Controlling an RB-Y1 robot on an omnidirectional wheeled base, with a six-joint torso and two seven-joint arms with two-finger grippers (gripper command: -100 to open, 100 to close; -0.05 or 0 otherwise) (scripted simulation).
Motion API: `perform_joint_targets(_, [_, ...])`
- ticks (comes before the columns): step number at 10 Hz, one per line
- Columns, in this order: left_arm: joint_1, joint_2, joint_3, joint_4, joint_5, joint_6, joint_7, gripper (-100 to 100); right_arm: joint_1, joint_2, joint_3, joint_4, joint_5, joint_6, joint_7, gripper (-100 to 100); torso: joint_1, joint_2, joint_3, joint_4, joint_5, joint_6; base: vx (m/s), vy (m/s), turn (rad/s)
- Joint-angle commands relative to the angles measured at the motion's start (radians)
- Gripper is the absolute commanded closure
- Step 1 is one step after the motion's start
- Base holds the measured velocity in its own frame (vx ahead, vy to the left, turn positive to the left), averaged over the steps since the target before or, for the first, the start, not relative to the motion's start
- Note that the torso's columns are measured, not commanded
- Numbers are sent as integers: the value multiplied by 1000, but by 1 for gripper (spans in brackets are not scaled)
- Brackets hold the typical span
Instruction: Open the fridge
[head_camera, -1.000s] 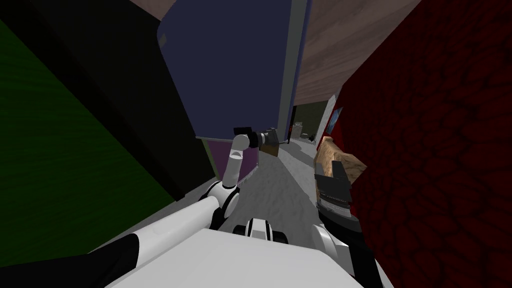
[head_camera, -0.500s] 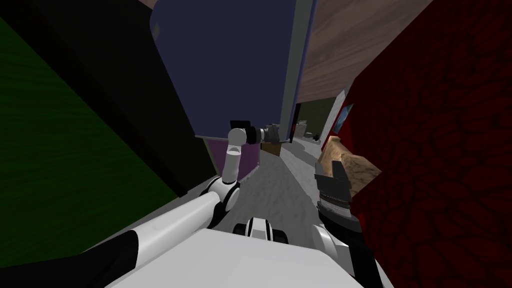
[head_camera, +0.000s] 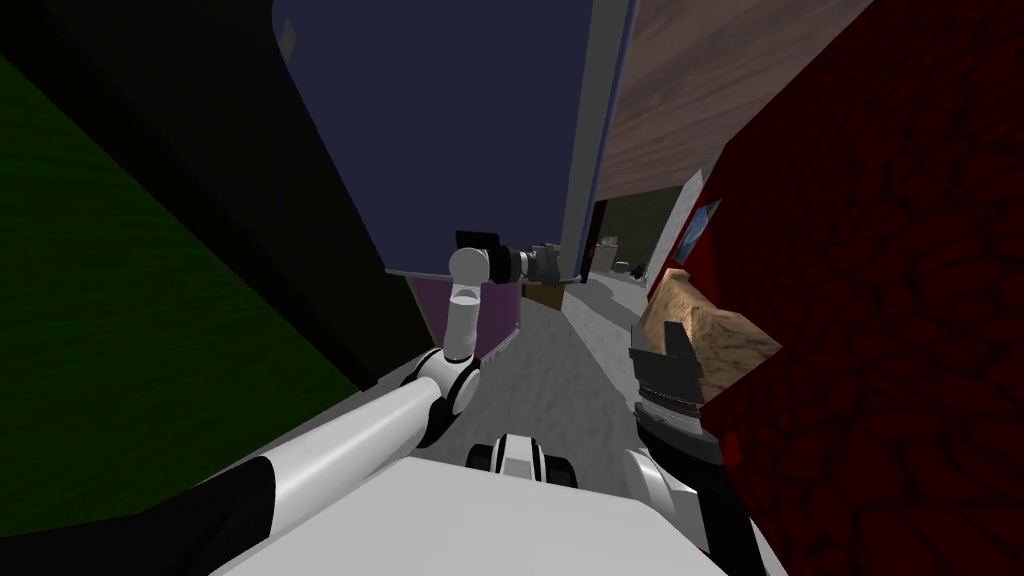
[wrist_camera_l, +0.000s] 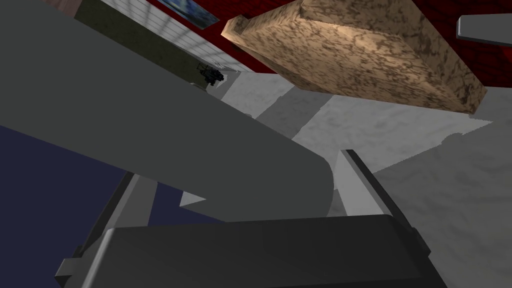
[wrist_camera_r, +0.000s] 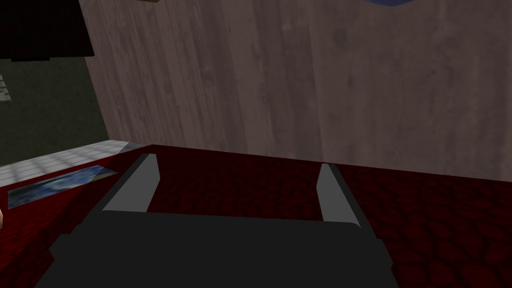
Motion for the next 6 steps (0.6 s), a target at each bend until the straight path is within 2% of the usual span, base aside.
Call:
perform_joint_targets(1, [5, 1, -2, 2, -1, 5, 0, 0, 0, 0, 0, 0, 0, 0, 0, 0, 0, -3, 0, -5, -1, 0, 12, -4, 0])
perform_joint_targets(6, [12, 3, -3, 9, -3, 12, 1, 0, 0, 0, 0, 0, 0, 0, 0, 0, -6, -20, -9, -20, -6, 0, 0, 0, 0])
